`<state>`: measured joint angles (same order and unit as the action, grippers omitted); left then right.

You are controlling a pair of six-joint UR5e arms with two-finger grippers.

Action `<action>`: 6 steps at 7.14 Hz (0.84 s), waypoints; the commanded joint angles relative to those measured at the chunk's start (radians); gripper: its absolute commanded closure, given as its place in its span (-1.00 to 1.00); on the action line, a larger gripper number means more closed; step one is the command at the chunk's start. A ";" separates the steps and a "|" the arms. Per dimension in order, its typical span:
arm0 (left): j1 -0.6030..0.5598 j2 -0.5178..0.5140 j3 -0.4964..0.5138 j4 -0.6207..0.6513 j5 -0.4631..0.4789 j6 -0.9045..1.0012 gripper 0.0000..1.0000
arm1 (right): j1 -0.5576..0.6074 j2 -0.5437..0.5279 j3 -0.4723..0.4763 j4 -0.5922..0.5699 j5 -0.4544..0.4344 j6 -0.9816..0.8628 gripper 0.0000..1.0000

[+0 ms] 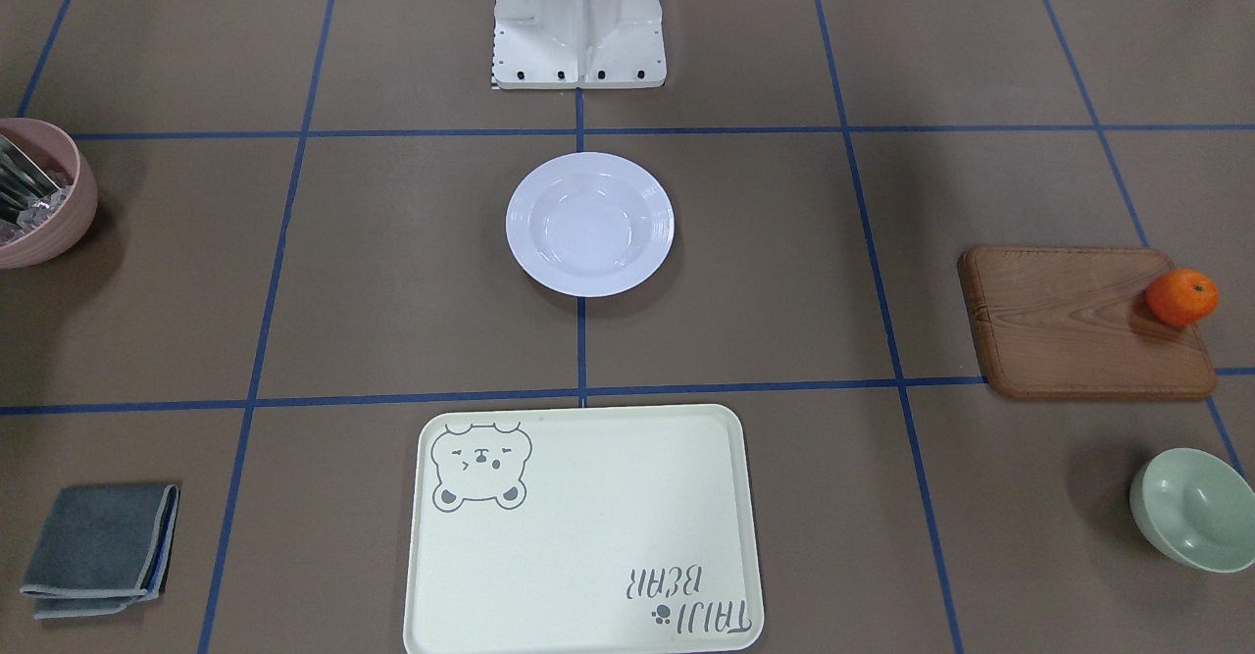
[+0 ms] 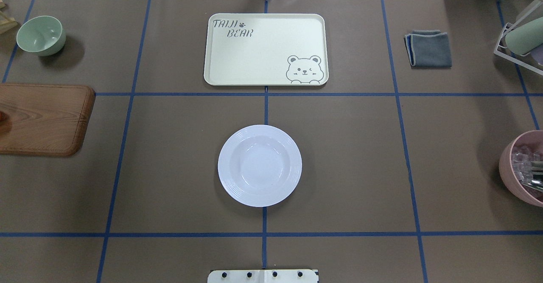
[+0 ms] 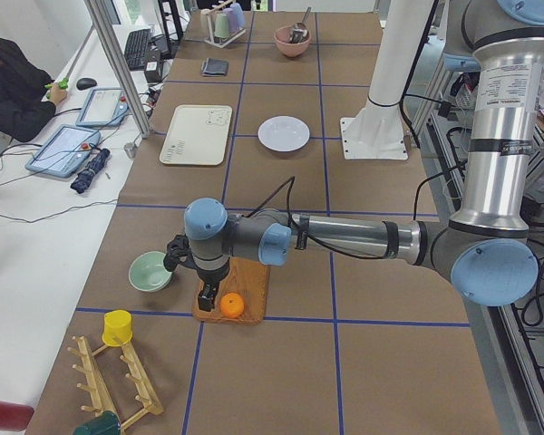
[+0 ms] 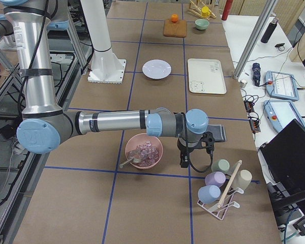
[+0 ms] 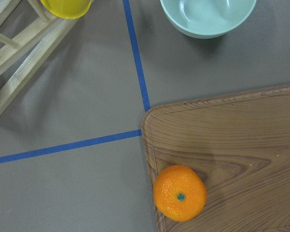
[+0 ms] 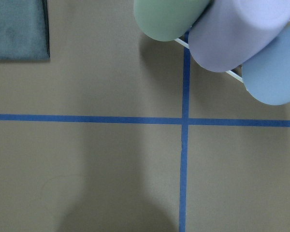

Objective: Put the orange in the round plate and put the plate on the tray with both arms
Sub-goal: 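Grasp the orange on the wooden board with the left gripper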

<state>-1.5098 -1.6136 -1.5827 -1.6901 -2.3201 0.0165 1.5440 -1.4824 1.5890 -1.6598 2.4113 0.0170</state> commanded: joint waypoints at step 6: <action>0.195 -0.014 0.144 -0.180 0.005 -0.240 -0.96 | -0.005 0.002 0.000 0.000 0.003 0.000 -1.00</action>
<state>-1.3424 -1.6229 -1.4641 -1.8669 -2.3155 -0.2231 1.5397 -1.4804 1.5899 -1.6598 2.4145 0.0169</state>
